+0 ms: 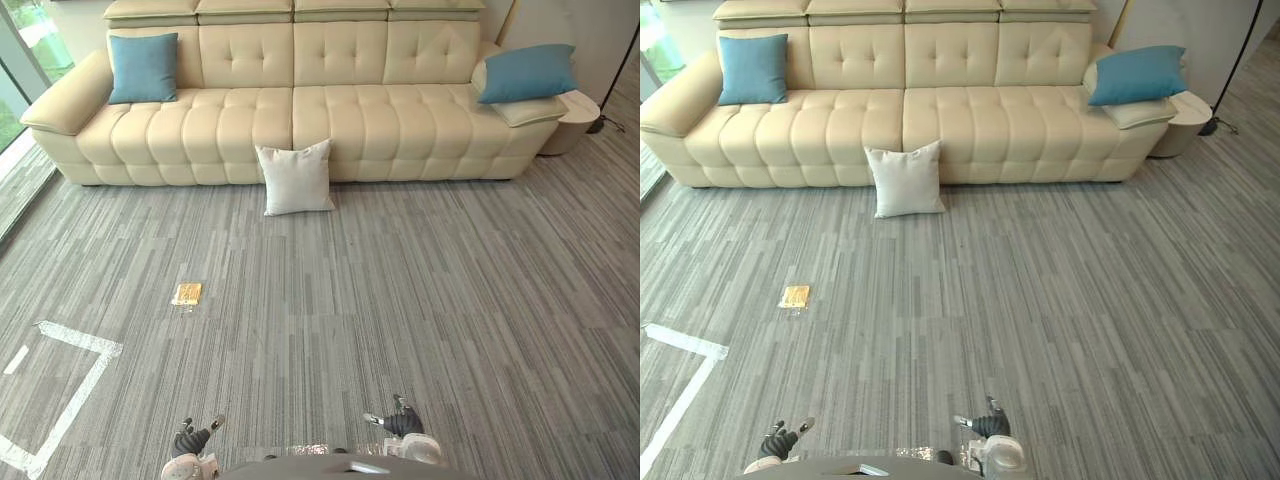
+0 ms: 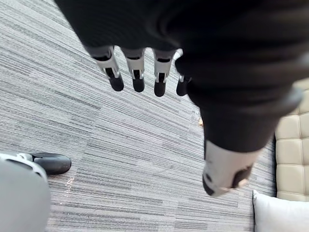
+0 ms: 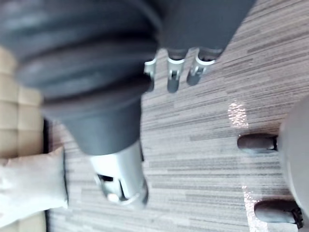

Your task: Pick up cushions and gather them together orderly.

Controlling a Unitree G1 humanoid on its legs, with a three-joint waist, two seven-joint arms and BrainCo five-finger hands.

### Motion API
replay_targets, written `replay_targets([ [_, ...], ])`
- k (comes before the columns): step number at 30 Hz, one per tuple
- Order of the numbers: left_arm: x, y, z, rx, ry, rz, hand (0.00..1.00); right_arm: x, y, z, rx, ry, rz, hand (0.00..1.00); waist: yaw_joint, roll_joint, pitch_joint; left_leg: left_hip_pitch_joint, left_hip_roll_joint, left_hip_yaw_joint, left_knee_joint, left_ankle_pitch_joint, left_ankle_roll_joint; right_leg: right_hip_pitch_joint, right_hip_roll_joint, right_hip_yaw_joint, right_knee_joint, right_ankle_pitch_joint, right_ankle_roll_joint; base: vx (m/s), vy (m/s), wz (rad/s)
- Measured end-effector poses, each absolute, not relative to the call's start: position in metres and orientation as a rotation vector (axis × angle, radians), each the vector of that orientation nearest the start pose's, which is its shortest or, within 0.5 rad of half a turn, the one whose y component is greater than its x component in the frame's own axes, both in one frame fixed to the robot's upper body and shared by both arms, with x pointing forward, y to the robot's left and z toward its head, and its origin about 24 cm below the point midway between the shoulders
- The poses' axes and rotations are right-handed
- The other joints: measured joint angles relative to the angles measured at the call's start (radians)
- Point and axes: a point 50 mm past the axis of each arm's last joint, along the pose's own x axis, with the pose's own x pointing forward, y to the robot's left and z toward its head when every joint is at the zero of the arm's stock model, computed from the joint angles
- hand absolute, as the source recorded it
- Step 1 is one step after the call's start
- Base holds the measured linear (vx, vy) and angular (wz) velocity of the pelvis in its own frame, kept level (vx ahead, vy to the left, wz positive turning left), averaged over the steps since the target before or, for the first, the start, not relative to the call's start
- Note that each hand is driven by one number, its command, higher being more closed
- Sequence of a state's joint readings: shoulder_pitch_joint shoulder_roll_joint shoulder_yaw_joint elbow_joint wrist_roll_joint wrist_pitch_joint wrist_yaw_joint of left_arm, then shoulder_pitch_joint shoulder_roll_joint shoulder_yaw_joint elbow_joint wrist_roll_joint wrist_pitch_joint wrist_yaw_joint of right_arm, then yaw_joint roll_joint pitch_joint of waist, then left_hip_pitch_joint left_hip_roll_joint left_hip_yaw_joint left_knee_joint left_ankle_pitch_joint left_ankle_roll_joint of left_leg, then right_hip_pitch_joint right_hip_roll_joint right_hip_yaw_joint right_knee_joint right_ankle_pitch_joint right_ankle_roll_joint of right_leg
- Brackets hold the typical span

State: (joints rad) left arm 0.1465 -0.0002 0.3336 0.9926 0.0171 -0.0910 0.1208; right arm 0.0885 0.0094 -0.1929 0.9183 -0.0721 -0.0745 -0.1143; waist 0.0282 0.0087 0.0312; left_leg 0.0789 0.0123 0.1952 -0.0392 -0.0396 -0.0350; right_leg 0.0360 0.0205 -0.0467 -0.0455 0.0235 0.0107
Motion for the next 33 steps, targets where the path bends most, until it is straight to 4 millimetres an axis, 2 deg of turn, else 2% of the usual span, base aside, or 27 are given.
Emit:
replay_targets([
  [4,0.076,0.204,-0.16,-0.076,1.049,0.457,0.0,0.114,-0.192,-0.15,-0.008,0.975,-0.319,0.0,0.001,0.0,0.0,0.004,-0.001,-0.004,-0.005,0.004,0.006,0.003,0.0,-0.007,0.0,0.0,0.0,-0.04,-0.01,0.03],
  [7,0.076,0.203,-0.16,-0.084,1.053,0.444,0.0,0.109,-0.196,-0.154,-0.002,1.018,-0.336,0.0,0.001,-0.001,0.001,0.008,-0.003,-0.008,-0.019,0.013,0.018,0.005,0.0,-0.018,-0.004,0.001,-0.001,-0.03,-0.011,0.07],
  [14,0.077,0.203,-0.161,-0.057,1.064,0.415,0.0,0.099,-0.2,-0.159,0.03,1.076,-0.378,0.0,0.0,-0.003,0.004,0.013,-0.005,-0.01,-0.037,0.02,0.02,0.01,0.002,-0.02,-0.023,0.002,-0.003,0.0,-0.001,0.01],
  [33,0.076,0.207,-0.162,-0.013,1.086,0.364,0.0,0.1,-0.204,-0.16,0.091,1.089,-0.429,0.0,-0.013,-0.007,0.033,0.015,-0.005,-0.005,-0.038,0.018,0.018,0.015,0.004,-0.013,-0.034,0.007,-0.007,-0.03,-0.004,-0.01],
])
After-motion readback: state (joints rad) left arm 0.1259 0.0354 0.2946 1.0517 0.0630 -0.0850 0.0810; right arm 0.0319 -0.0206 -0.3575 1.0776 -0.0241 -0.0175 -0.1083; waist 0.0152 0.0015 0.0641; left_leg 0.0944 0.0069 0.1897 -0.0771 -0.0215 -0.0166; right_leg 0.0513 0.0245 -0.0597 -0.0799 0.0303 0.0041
